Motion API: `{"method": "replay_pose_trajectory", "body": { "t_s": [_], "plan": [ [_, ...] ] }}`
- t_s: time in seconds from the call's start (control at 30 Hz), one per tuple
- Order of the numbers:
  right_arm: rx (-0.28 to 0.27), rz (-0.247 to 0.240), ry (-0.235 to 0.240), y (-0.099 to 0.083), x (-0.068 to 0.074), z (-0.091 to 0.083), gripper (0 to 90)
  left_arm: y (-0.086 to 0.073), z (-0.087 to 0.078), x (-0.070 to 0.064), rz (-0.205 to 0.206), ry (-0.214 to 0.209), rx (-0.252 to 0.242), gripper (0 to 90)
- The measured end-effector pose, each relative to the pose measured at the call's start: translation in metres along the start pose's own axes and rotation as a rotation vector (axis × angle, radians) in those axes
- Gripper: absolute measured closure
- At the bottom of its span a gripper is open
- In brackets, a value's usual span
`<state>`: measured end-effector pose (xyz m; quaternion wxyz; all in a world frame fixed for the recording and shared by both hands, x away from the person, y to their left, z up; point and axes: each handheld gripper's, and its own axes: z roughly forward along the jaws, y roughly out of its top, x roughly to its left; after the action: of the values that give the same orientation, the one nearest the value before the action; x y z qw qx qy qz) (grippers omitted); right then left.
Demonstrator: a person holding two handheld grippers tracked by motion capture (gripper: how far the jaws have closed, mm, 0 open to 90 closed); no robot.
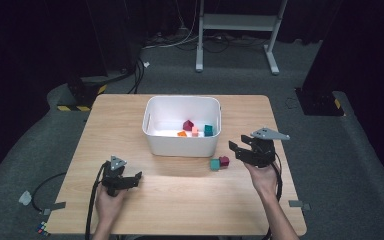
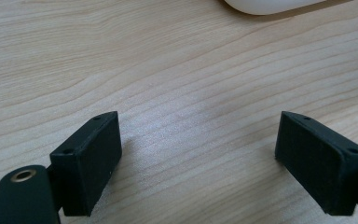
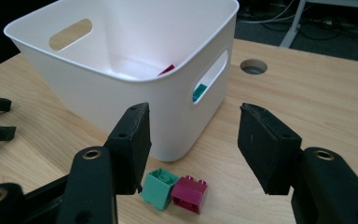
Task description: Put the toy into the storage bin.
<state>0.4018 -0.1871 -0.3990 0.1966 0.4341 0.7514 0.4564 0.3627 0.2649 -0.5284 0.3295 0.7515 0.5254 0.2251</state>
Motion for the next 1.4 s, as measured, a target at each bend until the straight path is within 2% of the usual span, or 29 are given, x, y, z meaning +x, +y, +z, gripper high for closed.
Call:
{"method": "replay_pose_trajectory", "body": {
  "t_s": [0.17,0.4,0.63,0.7,0.93,1.13,1.4],
  "plan": [
    [0.027,0.016,0.001,-0.014,0.001,0.006,43.9,0.0,0.0,0.0,0.0,0.0,0.0,14.6],
    [0.071,0.042,-0.002,-0.035,0.004,0.028,43.7,0.0,0.0,0.0,0.0,0.0,0.0,14.6],
    [0.094,0.064,-0.007,-0.047,0.002,0.038,43.5,0.0,0.0,0.0,0.0,0.0,0.0,14.6],
    [0.1,0.076,-0.004,-0.05,0.0,0.04,43.4,0.0,0.0,0.0,0.0,0.0,0.0,14.6],
    [0.137,0.071,-0.025,-0.06,-0.002,0.049,43.2,0.0,0.0,0.0,0.0,0.0,0.0,14.6],
    [0.159,0.054,-0.041,-0.063,-0.001,0.058,42.9,0.0,0.0,0.0,0.0,0.0,0.0,14.6],
    [0.18,0.065,-0.051,-0.067,0.0,0.071,42.8,0.0,0.0,0.0,0.0,0.0,0.0,14.6]
  ]
}}
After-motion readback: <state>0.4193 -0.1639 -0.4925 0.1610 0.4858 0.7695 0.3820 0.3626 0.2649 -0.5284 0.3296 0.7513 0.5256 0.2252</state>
